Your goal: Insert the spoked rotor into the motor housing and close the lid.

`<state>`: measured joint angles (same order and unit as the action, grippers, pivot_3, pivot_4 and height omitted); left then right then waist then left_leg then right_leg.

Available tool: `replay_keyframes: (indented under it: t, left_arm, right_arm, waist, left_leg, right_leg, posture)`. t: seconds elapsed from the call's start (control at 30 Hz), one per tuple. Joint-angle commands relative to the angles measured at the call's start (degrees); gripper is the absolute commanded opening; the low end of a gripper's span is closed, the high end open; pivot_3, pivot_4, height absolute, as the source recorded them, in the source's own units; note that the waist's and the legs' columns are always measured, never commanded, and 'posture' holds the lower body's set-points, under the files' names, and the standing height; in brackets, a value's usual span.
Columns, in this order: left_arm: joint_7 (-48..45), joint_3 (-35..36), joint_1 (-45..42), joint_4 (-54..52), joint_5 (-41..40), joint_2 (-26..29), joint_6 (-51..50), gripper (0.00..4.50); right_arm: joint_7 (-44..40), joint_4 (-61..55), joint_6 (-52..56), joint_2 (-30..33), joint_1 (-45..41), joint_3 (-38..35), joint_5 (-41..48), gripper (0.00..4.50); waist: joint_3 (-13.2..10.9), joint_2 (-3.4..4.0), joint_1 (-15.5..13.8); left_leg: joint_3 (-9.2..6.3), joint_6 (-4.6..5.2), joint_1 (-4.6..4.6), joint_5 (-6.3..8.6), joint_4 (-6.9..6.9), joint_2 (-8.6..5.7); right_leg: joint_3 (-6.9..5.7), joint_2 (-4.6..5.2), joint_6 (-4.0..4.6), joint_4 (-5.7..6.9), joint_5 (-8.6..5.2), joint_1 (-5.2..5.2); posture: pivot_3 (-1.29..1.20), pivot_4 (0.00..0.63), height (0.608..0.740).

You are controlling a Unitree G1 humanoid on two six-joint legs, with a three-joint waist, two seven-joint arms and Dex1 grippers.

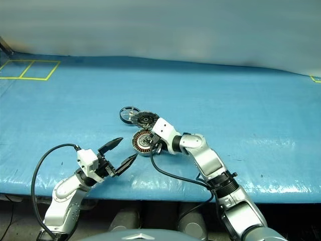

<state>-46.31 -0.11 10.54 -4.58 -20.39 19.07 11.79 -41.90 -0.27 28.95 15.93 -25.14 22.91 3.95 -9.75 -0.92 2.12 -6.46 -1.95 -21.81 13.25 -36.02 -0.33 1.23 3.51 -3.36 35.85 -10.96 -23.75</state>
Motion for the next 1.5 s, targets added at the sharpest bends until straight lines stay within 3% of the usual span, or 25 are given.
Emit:
replay_keyframes:
  t: [0.03, 0.83, 1.1, 1.3, 1.4, 1.5]
  left_arm:
    - [-0.09, -0.03, -0.17, 0.05, 0.12, -0.17, 1.28, 4.50]
    - [0.33, 0.15, 0.79, -0.34, 0.56, 0.17, 1.26, 4.50]
    - [0.43, 0.04, 0.67, -0.23, 0.71, 0.23, 1.12, 4.50]
    - [0.68, -0.28, 0.72, -0.18, 1.04, 0.04, 1.20, 4.50]
    - [0.72, -0.22, 1.01, -0.30, 1.22, 0.09, 1.19, 4.50]
    - [0.83, -0.16, 1.03, -0.31, 1.31, 0.19, 1.17, 4.50]
  right_arm:
    - [0.20, -2.54, -0.09, -0.30, 0.24, -0.97, 0.65, 0.77]
    - [-0.93, -2.32, 1.06, -0.85, 0.51, -0.03, 0.98, 0.77]
    - [0.14, -3.11, 0.09, -0.80, 0.64, -0.45, 0.69, 3.41]
    - [0.44, -3.56, 0.25, -1.46, 0.41, -1.05, 1.58, 3.41]
    - [0.55, -3.50, 0.65, -2.23, 0.20, -1.73, 2.65, 2.80]
    - [0.61, -3.09, 0.70, -2.51, -0.04, -1.92, 2.72, 1.79]
  waist:
    - [0.00, 0.00, -0.01]
    - [0.00, 0.00, 0.01]
    - [0.00, 0.00, 0.00]
    - [0.00, 0.00, -0.01]
    - [0.00, 0.00, 0.01]
    - [0.00, 0.01, 0.00]
  left_leg:
    - [0.00, 0.00, 0.00, 0.00, 0.00, 0.00]
    - [0.00, 0.00, 0.00, 0.00, 0.00, 0.00]
    - [0.00, 0.00, 0.00, 0.00, 0.00, 0.00]
    - [0.00, 0.00, 0.00, 0.00, 0.00, 0.00]
    - [0.00, 0.00, 0.00, 0.00, 0.00, 0.00]
    - [0.00, 0.00, 0.00, 0.00, 0.00, 0.00]
  right_leg:
    - [0.00, 0.00, 0.00, 0.00, 0.00, 0.00]
    - [0.00, 0.00, 0.00, 0.00, 0.00, 0.00]
    - [0.00, 0.00, 0.00, 0.00, 0.00, 0.00]
    - [0.00, 0.00, 0.00, 0.00, 0.00, 0.00]
    - [0.00, 0.00, 0.00, 0.00, 0.00, 0.00]
    - [0.00, 0.00, 0.00, 0.00, 0.00, -0.01]
  posture:
    - [0.00, 0.150, 0.740]
    - [0.00, 0.150, 0.740]
    - [0.00, 0.150, 0.740]
    - [0.00, 0.150, 0.740]
    - [0.00, 0.150, 0.740]
    - [0.00, 0.150, 0.740]
